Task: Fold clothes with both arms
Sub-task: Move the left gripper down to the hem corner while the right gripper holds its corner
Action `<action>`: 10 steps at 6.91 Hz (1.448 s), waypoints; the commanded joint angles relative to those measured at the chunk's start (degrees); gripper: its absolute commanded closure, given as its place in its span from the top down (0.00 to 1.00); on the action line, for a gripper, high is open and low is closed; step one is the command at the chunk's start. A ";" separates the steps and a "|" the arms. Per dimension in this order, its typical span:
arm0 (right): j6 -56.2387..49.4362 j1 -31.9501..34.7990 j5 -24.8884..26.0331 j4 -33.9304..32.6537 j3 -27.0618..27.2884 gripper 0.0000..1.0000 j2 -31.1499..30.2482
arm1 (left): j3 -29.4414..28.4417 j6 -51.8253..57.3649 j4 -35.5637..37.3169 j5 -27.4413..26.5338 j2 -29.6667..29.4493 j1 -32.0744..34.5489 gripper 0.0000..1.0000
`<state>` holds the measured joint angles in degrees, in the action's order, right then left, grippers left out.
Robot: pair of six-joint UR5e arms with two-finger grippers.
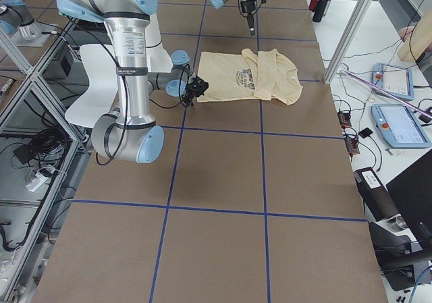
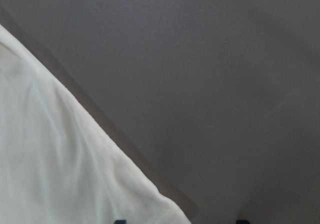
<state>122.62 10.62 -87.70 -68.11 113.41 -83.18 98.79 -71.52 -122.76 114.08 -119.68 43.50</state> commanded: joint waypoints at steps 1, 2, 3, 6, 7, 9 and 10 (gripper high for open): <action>0.08 -0.07 0.07 0.00 -0.03 0.11 -0.05 | 0.09 -0.03 -0.02 0.00 0.06 0.00 0.83; 0.08 -0.07 -0.02 0.09 0.23 0.00 -0.05 | 0.00 -0.03 -0.02 0.00 0.06 0.00 0.83; 0.08 -0.07 -0.10 0.09 0.50 0.00 -0.05 | 0.00 0.06 -0.02 0.00 0.06 0.00 0.83; -0.01 0.10 -0.19 0.09 0.84 0.00 -0.14 | 0.26 -0.03 -0.02 0.00 0.15 0.00 0.83; -0.01 0.36 -0.63 0.17 1.46 0.00 -0.83 | 0.44 -0.20 -0.02 -0.09 0.24 0.09 0.83; -0.10 0.72 -2.21 0.26 6.63 0.00 -5.48 | 1.66 -5.36 -0.02 -0.18 2.94 0.00 0.83; -0.01 0.72 -2.22 0.26 6.91 0.00 -5.41 | 3.67 -8.43 -0.02 -0.26 5.40 -0.17 0.83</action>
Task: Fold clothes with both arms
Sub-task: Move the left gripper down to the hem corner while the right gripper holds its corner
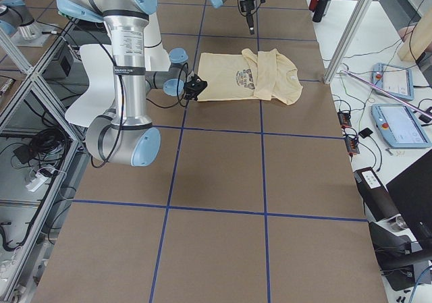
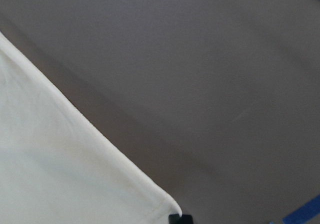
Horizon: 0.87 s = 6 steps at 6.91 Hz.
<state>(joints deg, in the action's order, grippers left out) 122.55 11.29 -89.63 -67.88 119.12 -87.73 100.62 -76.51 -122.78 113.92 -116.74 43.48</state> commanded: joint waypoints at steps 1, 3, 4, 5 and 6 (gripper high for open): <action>0.23 -0.30 -0.45 0.03 1.72 0.00 -1.04 | 3.94 -5.47 0.09 -0.18 4.66 -1.02 0.81; 0.76 -2.92 -0.63 0.03 4.88 0.00 -4.62 | 10.95 -15.71 0.00 -4.11 12.38 -9.33 0.81; 3.03 -4.59 -0.46 0.12 5.33 0.00 -4.99 | 13.87 -20.12 0.00 -9.80 16.07 -16.78 0.81; 3.40 -5.65 -0.11 0.12 5.51 0.00 -5.08 | 13.81 -24.95 0.09 -14.90 16.54 -23.29 0.81; 3.49 -6.36 -0.02 0.12 5.51 0.00 -5.08 | 13.90 -27.53 1.39 -18.26 16.63 -28.49 0.79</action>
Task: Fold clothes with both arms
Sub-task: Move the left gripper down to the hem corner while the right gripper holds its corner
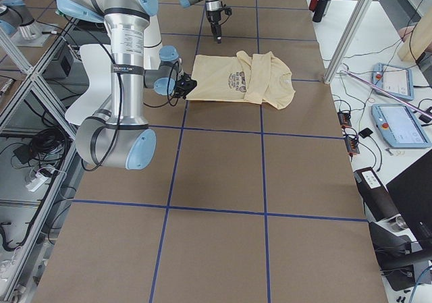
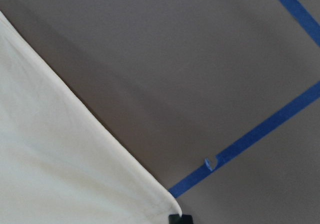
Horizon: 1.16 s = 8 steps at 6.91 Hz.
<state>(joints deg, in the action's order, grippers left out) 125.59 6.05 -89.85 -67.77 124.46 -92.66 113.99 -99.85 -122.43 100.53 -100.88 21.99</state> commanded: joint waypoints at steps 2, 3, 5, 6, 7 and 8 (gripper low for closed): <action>0.44 -1.21 0.37 0.01 0.35 0.00 0.03 | 0.27 -7.02 3.50 -9.02 0.86 -13.61 0.72; 0.44 -1.21 0.37 0.01 0.70 0.00 0.03 | -0.26 -7.03 4.29 -9.12 1.03 -14.07 0.70; 0.44 -1.13 0.37 -0.08 0.61 0.00 -0.06 | -0.09 -7.03 4.48 -9.12 0.86 -14.08 0.66; 0.44 -1.13 0.37 0.01 0.70 0.00 -0.06 | -0.78 -6.85 4.48 -9.21 0.68 -14.17 0.64; 0.44 -1.13 0.37 -0.08 0.70 0.00 -0.06 | -0.96 -6.85 4.48 -9.21 0.77 -14.08 0.63; 0.44 -1.04 0.37 0.01 0.70 0.00 -0.15 | -1.05 -6.85 4.48 -9.21 0.77 -14.25 0.63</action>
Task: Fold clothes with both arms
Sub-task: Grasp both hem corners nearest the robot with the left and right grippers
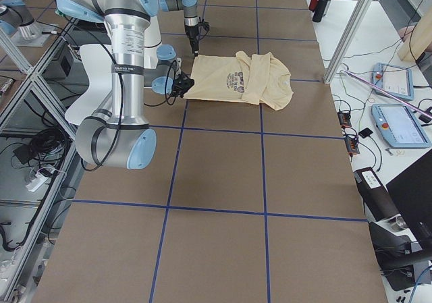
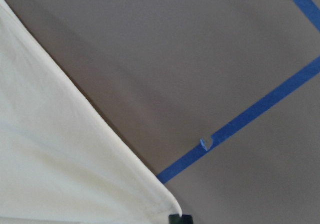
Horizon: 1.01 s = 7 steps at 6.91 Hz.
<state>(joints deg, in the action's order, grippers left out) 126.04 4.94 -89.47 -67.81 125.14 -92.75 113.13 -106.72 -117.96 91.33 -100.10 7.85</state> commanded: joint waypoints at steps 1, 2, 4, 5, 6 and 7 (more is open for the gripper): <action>-0.09 0.07 0.00 0.05 0.02 0.00 -0.06 | -0.19 -0.07 0.01 -0.01 -0.18 -0.11 0.60; -0.09 -0.02 0.00 0.05 0.02 0.00 -0.06 | -1.06 0.02 0.01 -0.01 -0.18 -0.11 0.59; -0.09 -0.02 0.00 -0.04 0.02 0.00 -0.06 | -1.77 0.02 0.01 -0.10 -0.27 -0.11 0.57; -0.09 -0.02 0.00 0.05 0.02 0.00 -0.06 | -1.69 0.02 0.01 -0.02 -0.36 -0.11 0.42; -0.09 -0.02 0.00 0.05 0.02 0.00 -0.06 | -1.25 0.02 0.01 0.16 -0.45 -0.11 0.00; -0.09 0.07 -0.09 0.05 0.02 0.00 -0.15 | -0.90 0.02 -0.08 0.16 -0.45 0.06 0.00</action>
<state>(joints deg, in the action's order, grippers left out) 125.95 4.93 -89.49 -67.77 125.15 -92.84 111.76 -106.70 -117.98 91.40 -100.49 7.76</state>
